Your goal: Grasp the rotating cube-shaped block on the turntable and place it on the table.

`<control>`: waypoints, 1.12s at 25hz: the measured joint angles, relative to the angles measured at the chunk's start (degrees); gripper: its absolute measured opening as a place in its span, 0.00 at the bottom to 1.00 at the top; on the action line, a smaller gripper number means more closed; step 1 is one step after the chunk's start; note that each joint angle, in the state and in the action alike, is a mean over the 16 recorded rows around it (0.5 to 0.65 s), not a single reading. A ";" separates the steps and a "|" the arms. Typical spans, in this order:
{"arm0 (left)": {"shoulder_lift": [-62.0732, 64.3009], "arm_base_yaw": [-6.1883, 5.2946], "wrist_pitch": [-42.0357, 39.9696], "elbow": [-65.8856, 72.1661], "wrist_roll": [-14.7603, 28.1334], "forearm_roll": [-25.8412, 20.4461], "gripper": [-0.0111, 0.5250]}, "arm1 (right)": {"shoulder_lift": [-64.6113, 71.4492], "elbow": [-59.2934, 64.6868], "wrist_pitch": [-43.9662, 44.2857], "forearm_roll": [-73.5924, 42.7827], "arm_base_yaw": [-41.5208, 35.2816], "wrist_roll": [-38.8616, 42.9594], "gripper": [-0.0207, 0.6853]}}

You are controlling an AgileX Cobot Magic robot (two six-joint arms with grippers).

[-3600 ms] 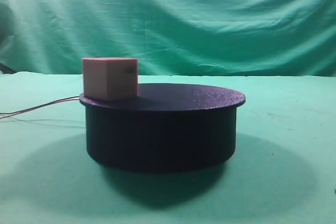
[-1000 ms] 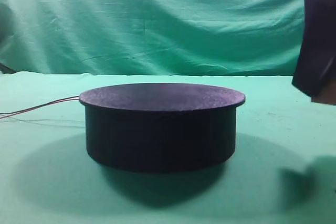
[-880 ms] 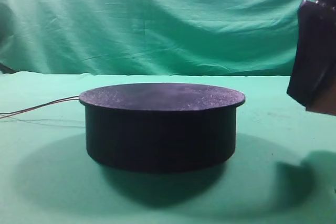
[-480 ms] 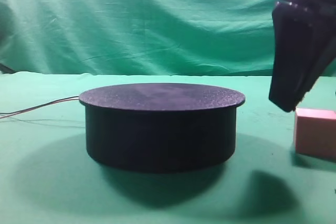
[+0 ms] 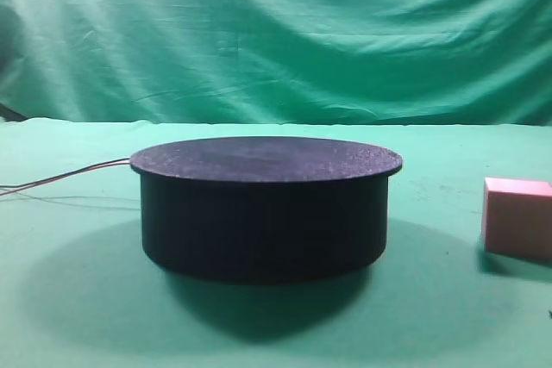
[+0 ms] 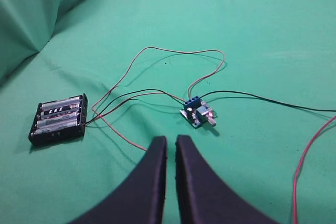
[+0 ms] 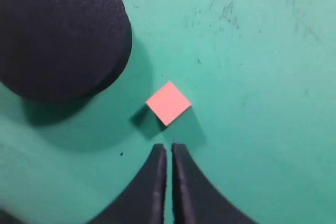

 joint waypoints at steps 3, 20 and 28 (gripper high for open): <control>0.00 0.00 0.00 0.00 0.00 0.00 0.02 | -3.23 0.68 -0.41 0.06 0.00 0.05 0.03; 0.00 0.00 0.00 0.00 0.00 0.00 0.02 | -21.93 15.30 -15.22 -5.72 -8.70 -1.28 0.03; 0.00 0.00 0.00 0.00 0.00 0.00 0.02 | -41.55 31.38 -23.78 -6.40 -19.56 -1.44 0.03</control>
